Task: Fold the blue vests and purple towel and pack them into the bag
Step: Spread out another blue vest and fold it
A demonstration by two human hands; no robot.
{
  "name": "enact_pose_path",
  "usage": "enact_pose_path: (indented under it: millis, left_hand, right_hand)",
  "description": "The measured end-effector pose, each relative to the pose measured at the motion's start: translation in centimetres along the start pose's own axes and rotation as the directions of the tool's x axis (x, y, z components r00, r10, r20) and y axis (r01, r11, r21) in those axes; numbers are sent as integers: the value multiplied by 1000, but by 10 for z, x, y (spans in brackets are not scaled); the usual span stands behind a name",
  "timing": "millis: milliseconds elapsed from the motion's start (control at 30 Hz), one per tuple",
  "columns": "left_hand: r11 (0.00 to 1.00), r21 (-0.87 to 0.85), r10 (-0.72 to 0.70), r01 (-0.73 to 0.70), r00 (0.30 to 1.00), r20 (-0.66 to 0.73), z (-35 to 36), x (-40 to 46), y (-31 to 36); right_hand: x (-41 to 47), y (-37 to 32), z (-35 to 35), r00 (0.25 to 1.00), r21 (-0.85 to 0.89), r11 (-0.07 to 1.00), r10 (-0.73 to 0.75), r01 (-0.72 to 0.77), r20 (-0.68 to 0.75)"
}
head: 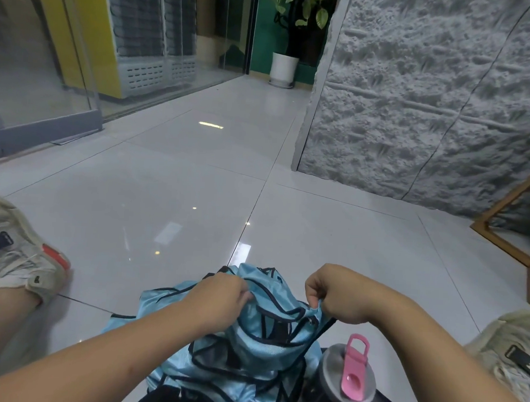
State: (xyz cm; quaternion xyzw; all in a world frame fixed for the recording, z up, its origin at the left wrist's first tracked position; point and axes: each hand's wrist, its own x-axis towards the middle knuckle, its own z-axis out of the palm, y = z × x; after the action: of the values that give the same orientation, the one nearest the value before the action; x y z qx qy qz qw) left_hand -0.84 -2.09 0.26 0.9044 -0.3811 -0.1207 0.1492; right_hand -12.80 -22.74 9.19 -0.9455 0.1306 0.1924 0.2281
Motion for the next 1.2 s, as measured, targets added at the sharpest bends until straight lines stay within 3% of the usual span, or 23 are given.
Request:
enact_pose_path:
  millis: [267,333,400,467,500,600,667,800,933,1100,1200]
  left_hand:
    - [995,42,92,-87,984,-152,11,2,7]
    - [973,-29,218,-230,951,-220,18,-1,5]
    - [899,20,424,-438,856,-296,25,-6,1]
    - [798,204,601,-566,769,-219,36,-5,-2]
    - [769,287,621,-571,774,-122,40,-3,-1]
    - [763,443,476,-470,873,107,42,1,14]
    - [775,509,327,-376,927,186,39,3,21]
    - [789,572,180,-226,974,138,31,5,18]
    - [817,514,242,-261,965,104,11,7,5]
    - [809,383,434,-446,892,123,-21,6,-19]
    - [816,355,433,-457,889,149,-34,2,-26]
  right_hand:
    - [0,15,13,982,245,969,61,-16,-177]
    - [0,18,14,977,281,960,76,-17,-201]
    - [-1,20,15,971,309,951,91,-19,-221]
    - [-2,22,15,969,331,944,93,-13,-228]
    - [-2,22,15,970,337,941,92,-10,-226]
    - [-3,22,14,974,343,939,88,-11,-209]
    - [-3,21,14,976,337,941,90,-19,-197]
    - [-4,22,10,976,301,953,86,-22,-199]
    - [-6,21,6,958,304,952,101,-15,-267]
    - [-6,18,-3,888,343,939,172,-17,-427]
    - [-11,12,-11,835,346,938,205,-18,-510]
